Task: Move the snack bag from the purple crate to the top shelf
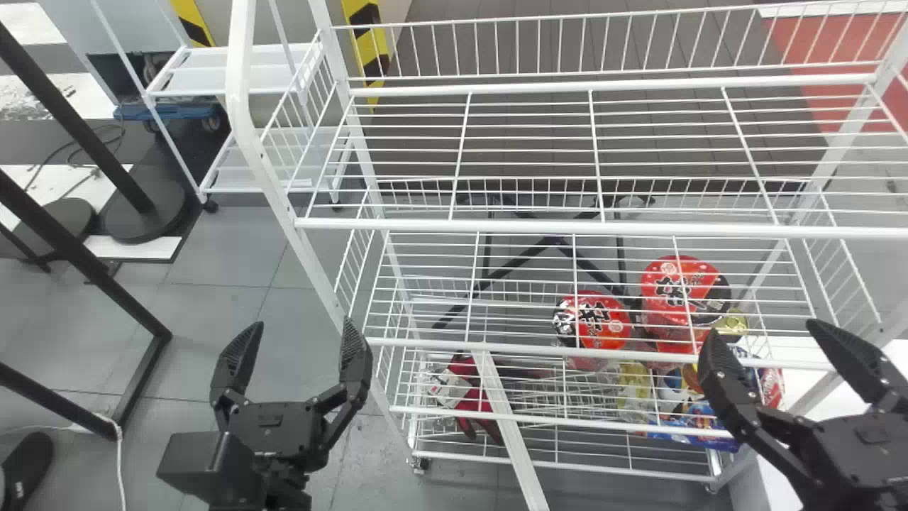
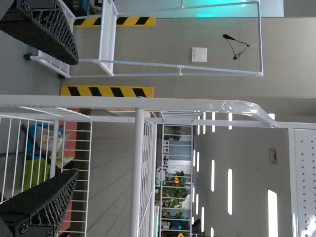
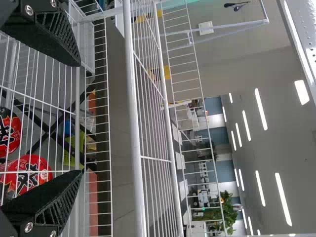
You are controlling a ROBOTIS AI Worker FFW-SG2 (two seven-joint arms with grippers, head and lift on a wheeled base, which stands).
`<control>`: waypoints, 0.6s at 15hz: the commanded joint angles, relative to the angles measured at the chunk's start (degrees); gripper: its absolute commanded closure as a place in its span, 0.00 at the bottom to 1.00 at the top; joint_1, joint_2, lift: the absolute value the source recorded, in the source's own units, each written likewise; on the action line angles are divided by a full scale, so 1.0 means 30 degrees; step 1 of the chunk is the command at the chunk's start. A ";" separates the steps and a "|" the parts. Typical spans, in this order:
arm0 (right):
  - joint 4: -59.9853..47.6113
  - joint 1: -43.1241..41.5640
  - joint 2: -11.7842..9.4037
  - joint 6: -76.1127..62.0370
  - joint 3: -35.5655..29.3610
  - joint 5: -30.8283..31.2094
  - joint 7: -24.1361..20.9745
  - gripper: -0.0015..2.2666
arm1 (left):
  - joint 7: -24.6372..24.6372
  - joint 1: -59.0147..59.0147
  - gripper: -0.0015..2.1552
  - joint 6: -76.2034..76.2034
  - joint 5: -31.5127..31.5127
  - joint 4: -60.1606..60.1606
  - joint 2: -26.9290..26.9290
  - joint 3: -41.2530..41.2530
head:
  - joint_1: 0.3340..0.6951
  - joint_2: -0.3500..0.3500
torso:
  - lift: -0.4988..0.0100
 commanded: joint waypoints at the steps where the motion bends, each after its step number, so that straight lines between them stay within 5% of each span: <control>1: -0.0020 0.0012 0.0000 0.0000 0.0018 0.0016 0.0001 0.01 | 0.0000 0.0006 0.00 0.0000 0.0001 -0.0019 0.0000 0.0000 | 1.00 0.69 | 0.64; 9: -0.0049 0.0100 0.0000 0.0000 0.0048 0.0075 -0.0029 0.01 | 0.0000 0.0064 0.00 0.0000 -0.0087 -0.0049 0.0000 0.0000 | 1.00 0.69 | 0.58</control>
